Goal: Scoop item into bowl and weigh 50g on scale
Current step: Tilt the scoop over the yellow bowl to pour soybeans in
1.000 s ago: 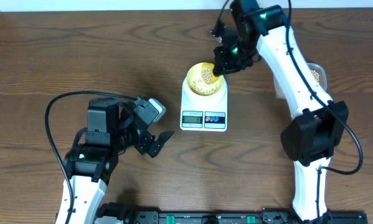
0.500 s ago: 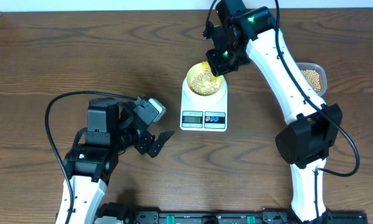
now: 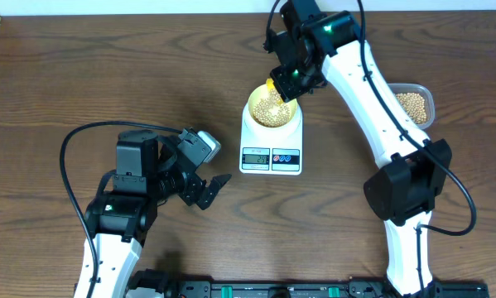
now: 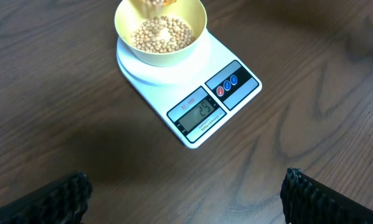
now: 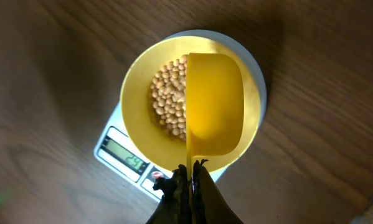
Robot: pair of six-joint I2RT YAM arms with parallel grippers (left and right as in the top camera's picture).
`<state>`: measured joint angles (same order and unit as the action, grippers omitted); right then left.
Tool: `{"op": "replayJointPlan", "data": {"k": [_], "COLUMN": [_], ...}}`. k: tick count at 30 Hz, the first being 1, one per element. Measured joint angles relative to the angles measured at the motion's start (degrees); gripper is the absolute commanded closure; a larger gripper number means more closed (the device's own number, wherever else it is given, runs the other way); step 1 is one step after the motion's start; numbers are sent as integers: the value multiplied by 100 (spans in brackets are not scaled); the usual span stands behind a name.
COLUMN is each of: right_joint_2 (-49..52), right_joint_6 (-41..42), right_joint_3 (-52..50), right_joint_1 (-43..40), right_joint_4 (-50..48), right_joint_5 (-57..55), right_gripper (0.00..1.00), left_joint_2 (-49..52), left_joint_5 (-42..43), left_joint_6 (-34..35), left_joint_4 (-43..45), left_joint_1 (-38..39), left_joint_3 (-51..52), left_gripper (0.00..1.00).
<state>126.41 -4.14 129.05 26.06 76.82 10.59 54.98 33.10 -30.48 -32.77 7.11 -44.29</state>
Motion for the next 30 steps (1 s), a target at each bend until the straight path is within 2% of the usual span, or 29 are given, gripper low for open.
{"op": "replayJointPlan", "data": {"k": [19,30], "right_joint_2": [0,-4], "right_joint_6": [-739,-608], "right_joint_3": [0,160], "right_joint_1": [730,638], "right_joint_4": [-33,-109], "right_joint_5": [-1510,-1399], "right_gripper": [99,99], "left_joint_2": [0,0], "left_joint_5": [0,0], "left_joint_6": [0,0], "left_joint_4": [0,0], "left_joint_1": [0,0], "left_joint_3": [0,0], "left_gripper": [1,1]}}
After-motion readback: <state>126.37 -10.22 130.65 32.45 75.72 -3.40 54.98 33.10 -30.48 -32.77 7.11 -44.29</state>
